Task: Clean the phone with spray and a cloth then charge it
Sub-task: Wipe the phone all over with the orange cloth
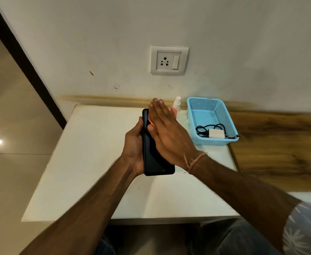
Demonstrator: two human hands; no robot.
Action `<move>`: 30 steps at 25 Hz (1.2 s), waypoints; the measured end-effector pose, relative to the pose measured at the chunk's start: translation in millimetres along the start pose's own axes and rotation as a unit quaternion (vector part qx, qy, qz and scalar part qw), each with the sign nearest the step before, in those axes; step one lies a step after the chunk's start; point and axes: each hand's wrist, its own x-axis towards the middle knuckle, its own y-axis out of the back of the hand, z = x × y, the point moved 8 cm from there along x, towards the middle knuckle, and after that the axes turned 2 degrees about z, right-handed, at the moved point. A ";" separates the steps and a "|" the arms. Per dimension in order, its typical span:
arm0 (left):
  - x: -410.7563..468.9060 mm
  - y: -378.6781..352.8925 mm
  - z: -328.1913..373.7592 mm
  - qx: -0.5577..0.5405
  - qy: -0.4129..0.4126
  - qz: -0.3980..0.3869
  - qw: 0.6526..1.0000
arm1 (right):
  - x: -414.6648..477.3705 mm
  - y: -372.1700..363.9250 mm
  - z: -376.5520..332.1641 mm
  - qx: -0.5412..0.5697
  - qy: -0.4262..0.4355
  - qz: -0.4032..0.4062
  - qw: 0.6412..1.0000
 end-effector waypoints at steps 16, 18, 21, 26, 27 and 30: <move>-2.3 4.3 2.6 -0.004 -0.002 0.014 1.000 | 7.7 6.4 -4.8 0.011 0.028 -0.031 0.999; -3.8 3.8 4.3 -0.013 -0.003 0.003 1.000 | 5.6 -0.5 -21.3 0.052 0.031 -0.012 0.998; -4.2 4.1 9.0 -0.017 -0.004 -0.008 1.000 | -44.7 -11.1 -45.2 0.078 0.092 0.004 0.993; -3.9 9.6 13.5 -0.035 -0.014 0.008 0.999 | -80.2 5.5 -27.6 -0.030 0.159 0.060 0.985; -3.9 9.2 8.5 -0.012 -0.002 0.010 1.000 | -64.1 15.3 -17.6 -0.019 0.135 0.074 0.988; -3.7 9.2 -2.4 0.014 0.001 0.034 0.999 | -8.9 42.9 -1.5 -0.016 0.050 0.134 0.990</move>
